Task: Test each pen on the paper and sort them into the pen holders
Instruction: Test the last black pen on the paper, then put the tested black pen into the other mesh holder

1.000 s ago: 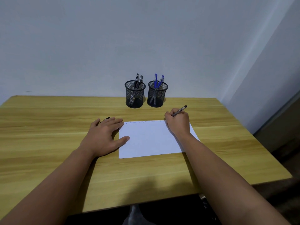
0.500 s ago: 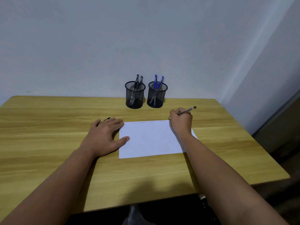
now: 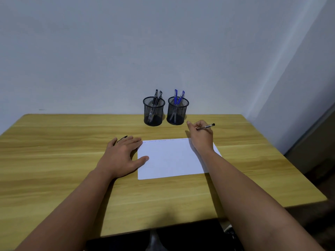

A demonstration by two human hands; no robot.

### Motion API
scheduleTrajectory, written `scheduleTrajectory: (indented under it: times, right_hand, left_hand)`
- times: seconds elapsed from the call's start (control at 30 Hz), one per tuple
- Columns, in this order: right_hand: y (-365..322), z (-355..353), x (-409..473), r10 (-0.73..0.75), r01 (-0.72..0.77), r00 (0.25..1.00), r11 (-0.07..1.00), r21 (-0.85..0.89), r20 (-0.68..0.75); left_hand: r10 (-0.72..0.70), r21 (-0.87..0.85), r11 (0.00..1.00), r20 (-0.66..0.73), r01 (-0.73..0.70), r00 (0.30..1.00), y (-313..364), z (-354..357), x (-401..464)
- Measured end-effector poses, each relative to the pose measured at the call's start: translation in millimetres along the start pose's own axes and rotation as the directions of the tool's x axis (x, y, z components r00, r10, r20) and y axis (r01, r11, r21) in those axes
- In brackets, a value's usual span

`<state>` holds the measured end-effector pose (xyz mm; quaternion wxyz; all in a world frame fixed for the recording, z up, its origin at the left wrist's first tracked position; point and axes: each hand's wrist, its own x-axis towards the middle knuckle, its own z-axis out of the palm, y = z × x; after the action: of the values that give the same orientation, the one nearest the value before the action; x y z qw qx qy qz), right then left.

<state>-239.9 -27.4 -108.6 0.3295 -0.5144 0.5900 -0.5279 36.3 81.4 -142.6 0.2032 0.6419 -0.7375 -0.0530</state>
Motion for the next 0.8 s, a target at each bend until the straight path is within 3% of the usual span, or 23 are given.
scheduleTrajectory:
  times: [0.07,0.17,0.27,0.33,0.4,0.63,0.8]
  right_hand:
    - [-9,4,-7,-0.062,0.063,0.998,0.996,0.059,-0.008]
    - [-27,9,-12,-0.086,0.086,0.996,0.983,0.161,-0.004]
    - [-43,13,-14,-0.026,-0.001,0.994,0.971,0.241,0.11]
    - [-49,19,-20,0.018,-0.083,0.976,0.951,0.297,0.216]
    - [-52,24,-29,-0.005,-0.074,0.961,0.959,0.275,0.275]
    - [-49,41,-60,0.009,-0.113,0.867,0.977,0.179,0.498]
    - [-45,49,-74,-0.007,-0.1,0.849,0.98,0.174,0.528]
  left_hand:
    - [0.028,-0.044,0.999,-0.049,-0.03,0.998,2,-2,-1]
    - [0.055,-0.129,0.987,-0.319,-0.101,0.946,3,-8,-3]
    - [-0.084,-0.02,0.996,-0.472,0.084,0.878,-6,-17,-1]
    - [-0.245,0.037,0.959,-0.394,0.281,0.886,-13,-22,1]
    - [-0.345,0.036,0.929,-0.276,0.369,0.897,-17,-26,3]
    - [-0.33,0.03,0.937,-0.256,0.349,0.909,-26,-24,5]
    - [-0.327,-0.363,0.897,-0.163,0.252,0.931,-18,-28,4]
